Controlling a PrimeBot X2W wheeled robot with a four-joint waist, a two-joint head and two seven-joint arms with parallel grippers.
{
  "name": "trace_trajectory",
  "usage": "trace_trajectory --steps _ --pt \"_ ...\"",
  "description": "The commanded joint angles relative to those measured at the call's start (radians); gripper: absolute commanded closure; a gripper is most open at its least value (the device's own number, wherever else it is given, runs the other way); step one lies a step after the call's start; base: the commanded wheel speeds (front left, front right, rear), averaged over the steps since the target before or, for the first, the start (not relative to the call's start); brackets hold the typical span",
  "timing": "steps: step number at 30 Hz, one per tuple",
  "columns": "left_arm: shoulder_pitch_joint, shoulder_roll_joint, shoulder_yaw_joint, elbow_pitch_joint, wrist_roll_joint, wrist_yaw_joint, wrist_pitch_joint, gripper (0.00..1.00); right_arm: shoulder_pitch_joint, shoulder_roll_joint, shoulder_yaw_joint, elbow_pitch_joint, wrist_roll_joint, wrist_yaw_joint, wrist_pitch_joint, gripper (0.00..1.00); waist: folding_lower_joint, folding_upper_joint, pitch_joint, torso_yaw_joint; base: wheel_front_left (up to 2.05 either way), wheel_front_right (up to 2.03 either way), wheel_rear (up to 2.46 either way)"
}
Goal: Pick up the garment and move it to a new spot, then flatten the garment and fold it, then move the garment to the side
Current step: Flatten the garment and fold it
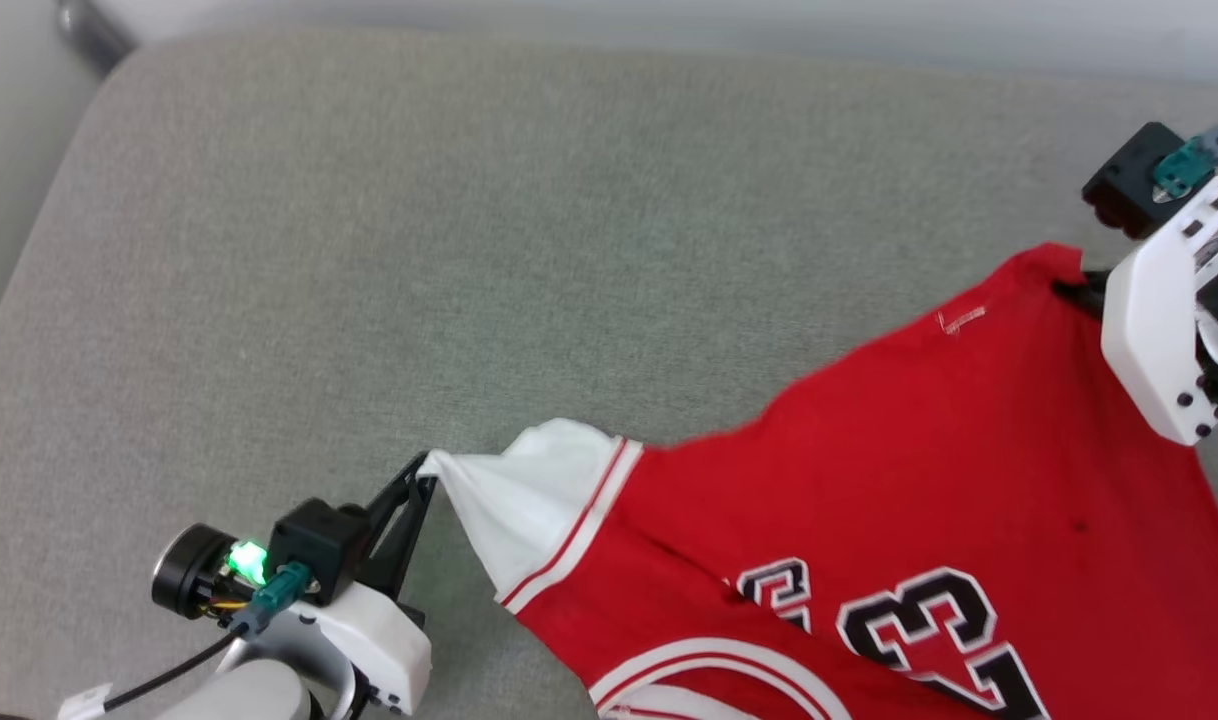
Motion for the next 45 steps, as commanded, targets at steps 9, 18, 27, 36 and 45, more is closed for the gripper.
trace_trajectory --steps 9,18,27,36,45 --pt "-0.164 0.031 0.049 0.007 0.041 -0.027 0.02 1.0 -0.023 -0.004 -0.08 0.018 -0.007 -0.001 -0.221 1.0 0.0 -0.0001 -0.124 -0.098 0.0 0.0 0.0" --pt "-0.506 0.041 0.079 0.043 0.148 -0.12 0.102 1.0 -0.132 0.072 -0.244 0.066 -0.127 -0.001 -0.323 1.0 0.0 -0.0001 -0.054 -0.151 0.0 0.0 0.0" --pt "-0.965 0.003 0.142 0.135 0.24 -0.243 0.186 1.0 -0.382 0.147 -0.373 0.102 -0.271 -0.001 -0.307 1.0 0.0 -0.0001 0.14 -0.179 0.0 0.0 0.0" --pt "-1.324 -0.055 0.167 0.309 0.322 -0.33 0.185 1.0 -0.668 0.209 -0.426 0.22 -0.395 -0.001 -0.332 1.0 0.0 -0.0001 0.281 -0.179 0.0 0.0 0.0" --pt "-1.584 -0.116 0.183 0.492 0.354 -0.389 0.147 1.0 -0.886 0.265 -0.424 0.374 -0.468 -0.001 -0.386 1.0 0.0 -0.0001 0.338 -0.173 0.0 0.0 0.0"
